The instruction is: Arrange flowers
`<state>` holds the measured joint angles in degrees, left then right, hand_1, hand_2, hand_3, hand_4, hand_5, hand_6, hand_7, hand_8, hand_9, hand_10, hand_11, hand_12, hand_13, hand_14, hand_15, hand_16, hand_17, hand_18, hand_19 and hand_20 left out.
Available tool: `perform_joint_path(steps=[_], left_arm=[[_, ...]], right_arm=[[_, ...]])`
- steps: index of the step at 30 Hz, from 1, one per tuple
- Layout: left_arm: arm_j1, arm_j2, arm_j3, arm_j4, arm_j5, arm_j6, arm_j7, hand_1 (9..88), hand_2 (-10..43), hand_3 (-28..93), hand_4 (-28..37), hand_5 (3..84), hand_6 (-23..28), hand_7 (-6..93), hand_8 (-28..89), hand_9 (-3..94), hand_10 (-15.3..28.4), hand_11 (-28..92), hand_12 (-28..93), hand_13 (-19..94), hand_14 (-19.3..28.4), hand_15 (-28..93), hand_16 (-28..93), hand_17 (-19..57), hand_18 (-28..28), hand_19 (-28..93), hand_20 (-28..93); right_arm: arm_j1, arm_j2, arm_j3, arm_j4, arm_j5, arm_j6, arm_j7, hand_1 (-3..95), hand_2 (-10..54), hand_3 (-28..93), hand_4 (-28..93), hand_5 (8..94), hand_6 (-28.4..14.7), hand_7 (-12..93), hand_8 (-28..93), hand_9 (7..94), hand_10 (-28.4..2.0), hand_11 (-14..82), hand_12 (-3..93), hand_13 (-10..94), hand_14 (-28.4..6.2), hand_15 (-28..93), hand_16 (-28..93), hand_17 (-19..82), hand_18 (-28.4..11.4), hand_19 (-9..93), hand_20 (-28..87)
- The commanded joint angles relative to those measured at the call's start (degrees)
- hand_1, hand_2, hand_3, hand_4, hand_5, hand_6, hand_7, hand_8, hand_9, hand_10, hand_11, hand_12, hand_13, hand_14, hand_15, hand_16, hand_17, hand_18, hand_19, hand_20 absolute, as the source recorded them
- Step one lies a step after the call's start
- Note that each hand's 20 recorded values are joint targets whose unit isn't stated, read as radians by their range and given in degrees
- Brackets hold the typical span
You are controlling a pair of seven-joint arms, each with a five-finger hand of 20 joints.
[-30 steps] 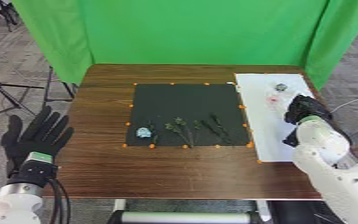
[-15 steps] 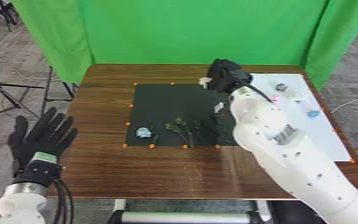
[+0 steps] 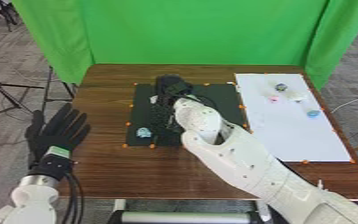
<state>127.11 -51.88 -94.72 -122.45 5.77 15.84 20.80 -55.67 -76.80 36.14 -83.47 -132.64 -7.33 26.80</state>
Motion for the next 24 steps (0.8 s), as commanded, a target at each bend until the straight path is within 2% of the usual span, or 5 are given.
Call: perform_joint_path(steps=[1,12,13,15,24], left_arm=[[-1.0,0.11,0.23,0.65,0.77,-0.56,-1.94,26.6,11.0,69,-28.3,35.2,6.5,15.9,-10,28.9,13.8,22,11,19,13.5,34,-7,-5.6,12.0,27,9],[0.4,-0.92,-0.74,0.56,1.64,-1.81,-3.86,28.1,8.6,69,-28.3,34.1,6.2,15.8,-10,28.2,13.5,21,11,19,13.5,34,-7,-5.7,12.0,26,9],[0.8,-0.67,0.26,-0.25,1.05,-0.73,-2.05,28.2,8.6,69,-28.3,34.1,6.2,15.8,-10,28.1,13.4,21,11,19,13.5,34,-7,-5.7,12.0,26,9],[2.3,-3.18,-2.40,-1.68,2.05,-0.13,-5.17,28.3,8.4,69,-28.3,34.0,6.2,15.7,-10,28.1,13.5,21,12,19,13.5,34,-7,-5.7,12.0,26,9],[1.6,-2.16,-1.67,-0.56,1.91,-0.19,-5.79,28.7,7.8,69,-28.3,33.9,6.2,15.7,-10,27.9,13.5,21,12,19,13.4,34,-7,-5.7,12.0,26,9]], right_arm=[[0.5,-1.1,-4.7,2.7,2.3,2.3,7.0,59.2,-9.3,69,-28,72.2,-0.4,27,-1,81.9,-9.1,6.1,34.2,70,-5.8,49,44,36,-22.3,84,38],[-1.1,-2.2,-4.5,1.7,2.3,1.8,6.8,57.5,-9.5,72,-28,61.9,-2.8,25,-6,68.4,-13.2,16.9,21.2,68,-5.7,50,43,36,-22.9,85,35],[-1.9,-2.3,-2.9,0.9,1.4,0.3,5.7,57.3,-9.5,72,-28,61.0,-2.8,24,-10,67.6,-13.7,18.0,19.9,68,-5.8,50,43,36,-23.0,86,35],[-2.6,-3.6,-1.1,0.0,0.9,-2.5,5.1,56.7,-9.5,71,-28,59.3,-3.2,24,-14,65.9,-14.7,19.0,18.1,68,-6.0,51,43,36,-23.2,86,34],[-3.6,-1.9,-2.1,-2.2,2.8,-0.7,5.8,52.6,-9.5,73,-28,56.5,-4.8,20,-14,62.9,-15.5,17.4,14.9,67,-8.1,53,39,36,-23.5,86,33]])
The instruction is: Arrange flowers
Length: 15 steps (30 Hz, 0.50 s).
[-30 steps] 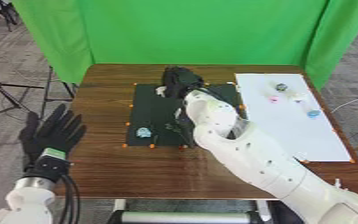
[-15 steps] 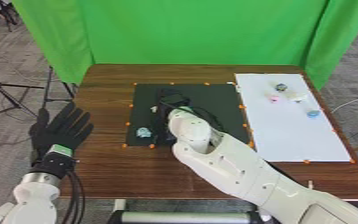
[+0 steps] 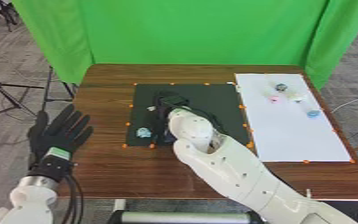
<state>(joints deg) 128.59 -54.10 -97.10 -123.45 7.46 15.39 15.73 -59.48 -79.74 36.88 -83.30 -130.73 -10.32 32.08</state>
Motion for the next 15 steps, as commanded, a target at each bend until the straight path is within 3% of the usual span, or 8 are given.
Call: perform_joint_path(steps=[1,7,12,15], left_arm=[[0.1,0.09,0.68,0.49,0.16,0.13,-0.57,28.7,7.7,69,-28.3,33.9,6.2,15.7,-10,27.9,13.5,21,12,19,13.4,34,-7,-5.7,12.0,26,9],[-0.1,0.51,1.28,0.59,-0.38,0.00,0.62,28.8,7.9,68,-28.3,34.0,6.3,15.7,-10,28.0,13.5,21,12,19,13.5,34,-7,-5.8,12.1,26,9],[-0.1,1.21,1.20,0.35,-0.57,0.13,1.30,28.5,8.3,68,-28.3,34.2,6.3,15.7,-10,28.2,13.4,22,12,19,13.6,34,-7,-5.9,12.1,26,9],[-0.1,1.26,1.16,0.36,-0.72,0.19,1.47,28.3,8.5,68,-28.3,34.3,6.3,15.7,-10,28.3,13.5,22,12,19,13.7,34,-7,-5.9,12.1,26,9]], right_arm=[[0.5,1.2,-3.2,-2.3,1.0,2.9,0.6,52.0,-9.5,73,-28,56.8,-5.1,19,-14,62.9,-15.6,16.0,14.1,67,-8.3,53,39,36,-23.6,86,33],[0.8,1.5,-3.4,-2.2,2.0,4.2,0.0,45.5,-8.2,76,-28,60.3,-6.4,14,-13,63.3,-16.1,13.1,11.6,68,-10.1,54,29,36,-24.0,86,32],[0.9,1.9,-3.5,-2.5,3.4,4.6,-0.1,29.6,8.4,71,-28,59.4,-8.3,12,-13,62.6,-17.5,12.2,11.1,69,-12.7,53,26,36,-25.0,85,31],[0.9,2.3,-3.7,-2.6,3.8,5.1,0.1,25.2,11.8,70,-28,58.0,-9.1,11,-13,61.7,-18.1,11.9,11.0,68,-13.5,53,26,35,-25.3,85,31]])
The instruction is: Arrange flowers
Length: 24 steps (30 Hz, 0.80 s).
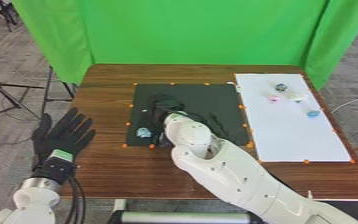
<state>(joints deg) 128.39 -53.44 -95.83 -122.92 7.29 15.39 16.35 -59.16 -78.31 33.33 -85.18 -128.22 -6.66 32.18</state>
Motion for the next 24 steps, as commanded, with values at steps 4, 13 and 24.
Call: perform_joint_path(steps=[4,13,24], left_arm=[[0.0,0.61,-0.17,-0.06,-0.71,0.09,0.96,28.0,9.1,68,-28.3,34.3,6.3,15.8,-10,28.4,13.6,22,12,19,13.6,34,-7,-5.8,12.1,26,9],[-0.6,0.69,-0.03,0.15,-0.60,0.19,0.92,27.1,10.1,68,-28.3,34.6,6.4,15.8,-10,28.7,13.8,22,11,19,13.6,34,-7,-5.8,12.1,27,9],[-0.5,0.67,-0.07,0.15,-0.43,-0.12,0.58,27.0,10.5,68,-28.3,34.7,6.4,15.7,-10,28.8,13.8,22,11,19,13.6,34,-7,-5.8,12.1,27,9]], right_arm=[[0.6,1.2,-0.3,-1.1,2.4,1.8,0.3,22.1,13.2,70,-28,56.5,-8.0,11,-12,60.6,-19.0,11.2,10.6,68,-14.1,53,25,35,-25.5,85,31],[0.4,1.8,-1.0,-1.3,3.3,4.2,0.1,19.8,19.2,58,-28,55.8,-2.2,13,-14,55.4,-22.2,10.4,7.1,69,-14.6,48,21,36,-26.0,84,29],[0.7,2.2,-2.9,-0.5,1.9,9.8,-0.3,34.4,27.5,43,-26,60.5,-3.8,12,-13,54.8,-16.8,10.7,8.3,67,-14.6,51,21,34,-24.1,83,29]])
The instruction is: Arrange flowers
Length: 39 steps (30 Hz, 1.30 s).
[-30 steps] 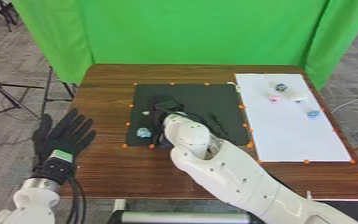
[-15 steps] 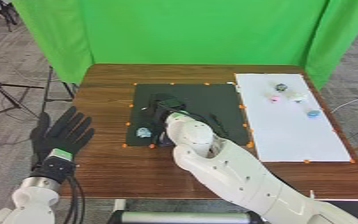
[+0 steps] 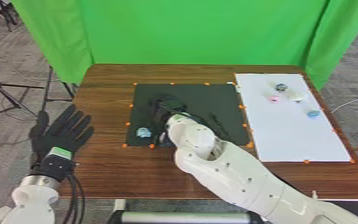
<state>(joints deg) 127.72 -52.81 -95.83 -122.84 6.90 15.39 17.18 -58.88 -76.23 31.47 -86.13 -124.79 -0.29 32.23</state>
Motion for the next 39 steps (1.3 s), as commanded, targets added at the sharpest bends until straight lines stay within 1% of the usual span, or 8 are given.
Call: perform_joint_path(steps=[1,12,20,23,27,32,35,39], left_arm=[[0.0,0.09,0.00,0.16,-0.15,0.01,-0.29,27.0,10.5,68,-28.3,34.7,6.4,15.7,-10,28.8,13.8,22,11,19,13.6,34,-7,-5.8,12.1,27,9],[0.1,0.30,-0.06,0.22,-0.14,-0.31,-0.08,27.0,10.4,69,-28.3,34.9,6.5,15.9,-10,29.0,13.8,22,11,19,13.6,34,-7,-5.8,12.1,27,9],[0.4,-0.58,-0.22,0.05,0.01,-0.63,0.06,27.2,10.3,69,-28.3,34.8,6.5,15.9,-10,29.0,13.8,22,11,20,13.6,34,-7,-5.8,12.1,27,9],[0.6,-0.82,-0.59,0.12,0.58,-1.64,0.00,27.1,10.3,69,-28.3,34.8,6.4,15.7,-10,29.1,13.8,22,11,19,13.6,34,-7,-5.8,12.1,27,9],[2.2,-0.89,-1.94,-0.69,0.89,-2.41,0.97,27.1,10.6,68,-28.3,34.7,6.3,15.3,-10,28.9,13.8,21,11,19,13.4,34,-8,-5.7,12.1,27,9],[3.7,-0.86,-3.38,-1.35,0.85,-2.40,2.14,26.7,10.7,68,-28.3,34.6,6.2,14.6,-10,28.9,13.5,21,11,19,13.2,32,-7,-5.8,12.1,26,9],[4.6,-0.78,-3.99,-1.91,0.81,-2.10,2.61,26.6,10.8,68,-28.3,34.6,6.2,14.5,-10,28.8,13.5,20,11,19,13.2,32,-7,-5.8,12.1,26,9],[6.5,-0.81,-5.83,-2.50,0.66,-1.85,3.63,26.4,11.0,68,-28.3,34.4,6.2,14.3,-10,28.8,13.5,20,11,19,13.4,32,-7,-5.8,12.1,26,9]], right_arm=[[0.4,0.1,-1.0,0.4,-2.1,3.3,-0.3,37.0,27.2,43,-25,60.9,-2.9,13,-13,56.1,-15.7,11.2,8.6,68,-14.2,51,21,34,-24.0,83,29],[1.0,0.5,-2.6,0.9,-3.6,7.4,-0.9,45.8,11.1,64,-28,59.7,-1.6,18,-10,62.1,-12.0,13.9,10.2,70,-11.0,51,24,36,-23.6,83,28],[-0.9,2.1,2.4,-2.0,-1.6,5.3,-0.3,35.0,13.7,70,-28,54.5,-3.3,18,-15,58.6,-14.6,13.4,9.9,69,-11.8,51,23,36,-23.8,84,27],[-2.8,6.0,7.4,-6.5,-1.0,4.0,0.2,29.7,12.8,72,-28,51.7,-4.1,17,-14,55.6,-15.9,12.8,9.8,68,-12.7,52,23,36,-24.1,84,26],[-7.2,13.0,15.8,-12.9,0.6,3.0,1.8,26.8,10.0,73,-28,49.2,-5.4,15,-14,52.8,-17.2,11.9,9.8,66,-13.8,53,22,35,-24.4,84,26],[-16.3,22.5,27.7,-19.4,0.2,1.8,5.3,26.9,6.0,74,-28,47.5,-6.7,13,-12,50.2,-17.9,11.1,10.0,64,-14.6,54,22,34,-24.7,85,26],[-24.6,27.8,34.6,-22.7,-0.4,5.2,7.5,28.6,2.6,75,-27,46.6,-7.4,12,-12,49.0,-18.1,10.7,10.0,64,-14.8,55,21,34,-24.6,85,26],[-31.0,31.2,41.3,-22.6,-3.2,2.4,8.6,30.9,-1.2,76,-26,45.5,-7.7,12,-11,47.7,-18.0,10.7,9.7,64,-14.5,55,20,35,-24.3,86,26]])
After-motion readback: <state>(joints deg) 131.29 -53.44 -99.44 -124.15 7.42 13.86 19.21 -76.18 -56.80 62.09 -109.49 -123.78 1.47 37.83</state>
